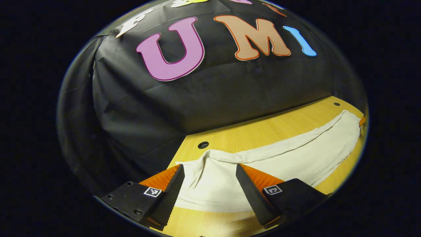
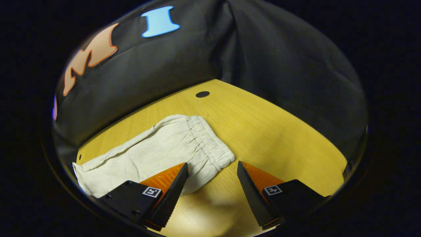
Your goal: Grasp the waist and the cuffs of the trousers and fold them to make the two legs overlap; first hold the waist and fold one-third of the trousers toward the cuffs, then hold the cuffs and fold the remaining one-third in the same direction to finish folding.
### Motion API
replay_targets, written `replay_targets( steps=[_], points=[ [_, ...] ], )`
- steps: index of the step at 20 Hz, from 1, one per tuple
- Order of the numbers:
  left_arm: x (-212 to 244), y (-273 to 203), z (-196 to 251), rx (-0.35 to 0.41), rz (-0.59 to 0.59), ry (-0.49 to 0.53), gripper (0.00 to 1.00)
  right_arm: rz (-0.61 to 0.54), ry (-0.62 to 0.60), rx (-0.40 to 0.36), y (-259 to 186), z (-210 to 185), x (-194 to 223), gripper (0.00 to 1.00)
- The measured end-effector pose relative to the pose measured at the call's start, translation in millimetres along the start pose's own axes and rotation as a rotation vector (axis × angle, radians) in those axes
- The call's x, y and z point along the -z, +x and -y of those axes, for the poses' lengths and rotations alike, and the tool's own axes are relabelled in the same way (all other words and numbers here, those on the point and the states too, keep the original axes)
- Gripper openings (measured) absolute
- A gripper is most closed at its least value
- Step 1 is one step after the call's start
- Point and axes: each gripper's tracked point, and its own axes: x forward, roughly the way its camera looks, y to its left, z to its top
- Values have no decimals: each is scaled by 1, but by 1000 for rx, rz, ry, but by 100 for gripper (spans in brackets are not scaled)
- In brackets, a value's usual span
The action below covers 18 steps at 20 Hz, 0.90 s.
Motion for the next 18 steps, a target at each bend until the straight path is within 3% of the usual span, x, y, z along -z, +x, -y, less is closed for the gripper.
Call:
replay_targets(
  steps=[3, 5, 7, 9, 10, 11, 12, 15, 16, 18],
  points=[
    [7, -9, -1, -10, -21, -10, 96, -9, 93, -14, 10, -2, -6, 92],
    [12, -15, 1, -14, -37, -18, 96, -15, 112, -26, 13, -6, -12, 97],
    [14, -22, 4, -16, -40, -18, 96, -26, 104, -1, 16, 5, -10, 71],
    [13, -26, 8, -15, -37, -9, 96, -53, 105, -27, 14, 5, -7, 55],
    [10, -28, 11, -13, -32, -7, 96, -80, 103, -40, 15, 3, -3, 43],
    [9, -31, 13, -12, -29, -8, 96, -68, 98, -48, 16, 3, -8, 23],
    [8, -33, 17, -11, -28, -10, 96, -80, 81, -58, 18, 4, -5, 14],
    [3, -41, 27, -9, -20, -22, 96, -57, 12, -40, 14, 13, -15, 17],
    [3, -43, 30, -11, -20, -25, 96, -49, -10, -32, 11, 11, -16, 12],
    [3, -48, 37, -11, -19, -30, 96, -29, -32, -25, 7, 8, -21, 17]
  ],
)
